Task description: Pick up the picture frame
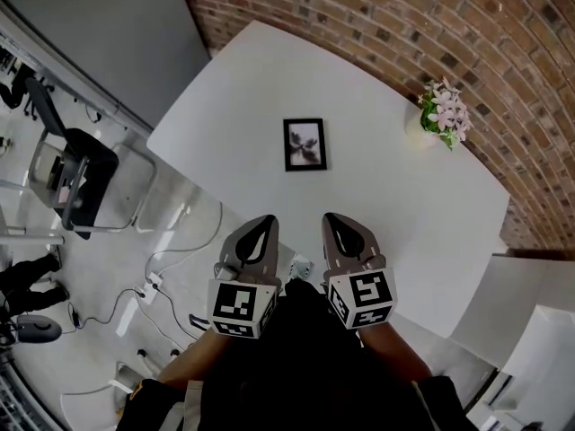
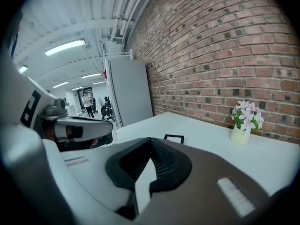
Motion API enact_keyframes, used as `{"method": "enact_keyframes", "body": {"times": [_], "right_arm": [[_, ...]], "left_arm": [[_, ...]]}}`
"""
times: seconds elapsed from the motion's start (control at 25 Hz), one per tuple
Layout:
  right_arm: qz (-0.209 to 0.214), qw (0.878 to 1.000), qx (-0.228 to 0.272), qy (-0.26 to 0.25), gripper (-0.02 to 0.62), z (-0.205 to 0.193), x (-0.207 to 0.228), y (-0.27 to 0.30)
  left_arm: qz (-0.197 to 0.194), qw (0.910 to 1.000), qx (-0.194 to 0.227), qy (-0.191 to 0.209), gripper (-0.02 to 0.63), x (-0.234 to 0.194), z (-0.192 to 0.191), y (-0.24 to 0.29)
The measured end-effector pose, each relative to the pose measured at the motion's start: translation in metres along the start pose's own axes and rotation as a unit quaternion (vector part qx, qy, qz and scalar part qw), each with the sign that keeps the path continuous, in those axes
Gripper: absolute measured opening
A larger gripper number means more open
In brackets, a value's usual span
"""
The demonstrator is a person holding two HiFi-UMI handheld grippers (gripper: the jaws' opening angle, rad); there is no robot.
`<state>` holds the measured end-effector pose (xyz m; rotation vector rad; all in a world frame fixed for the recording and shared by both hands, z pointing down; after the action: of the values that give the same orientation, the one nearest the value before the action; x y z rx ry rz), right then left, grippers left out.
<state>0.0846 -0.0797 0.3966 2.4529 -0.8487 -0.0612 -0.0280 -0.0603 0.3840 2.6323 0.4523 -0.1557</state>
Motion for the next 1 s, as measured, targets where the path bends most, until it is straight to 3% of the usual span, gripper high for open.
{"method": "enact_keyframes", "body": {"times": [0.36,0.72,1.0], "right_arm": [[0.012,1.000,-0.018,-0.003,0.002,-0.003,0.022,0.021],[-0.005,0.999,-0.044,0.002,0.002,-0.002,0.044,0.058],[-0.018,0.997,-0.069,0.010,0.003,-0.004,0.063,0.087]], "left_arm": [[0.024,0.9995,-0.015,-0.014,-0.003,-0.007,-0.002,0.022],[0.016,0.9975,-0.051,-0.048,-0.003,-0.038,-0.010,0.067],[-0.013,0.9945,-0.082,-0.065,0.002,-0.052,-0.017,0.105]]}}
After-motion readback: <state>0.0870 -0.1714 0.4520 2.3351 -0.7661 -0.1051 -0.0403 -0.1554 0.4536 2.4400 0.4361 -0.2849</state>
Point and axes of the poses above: the fingertips, and each gripper's own axes: y forward along the fingers, x to its right, z out of its top, the point moved 2 cm from there along -y, backward along the fingers, and after that the axes turned 4 degrees about -x, right-handed, at the moved point
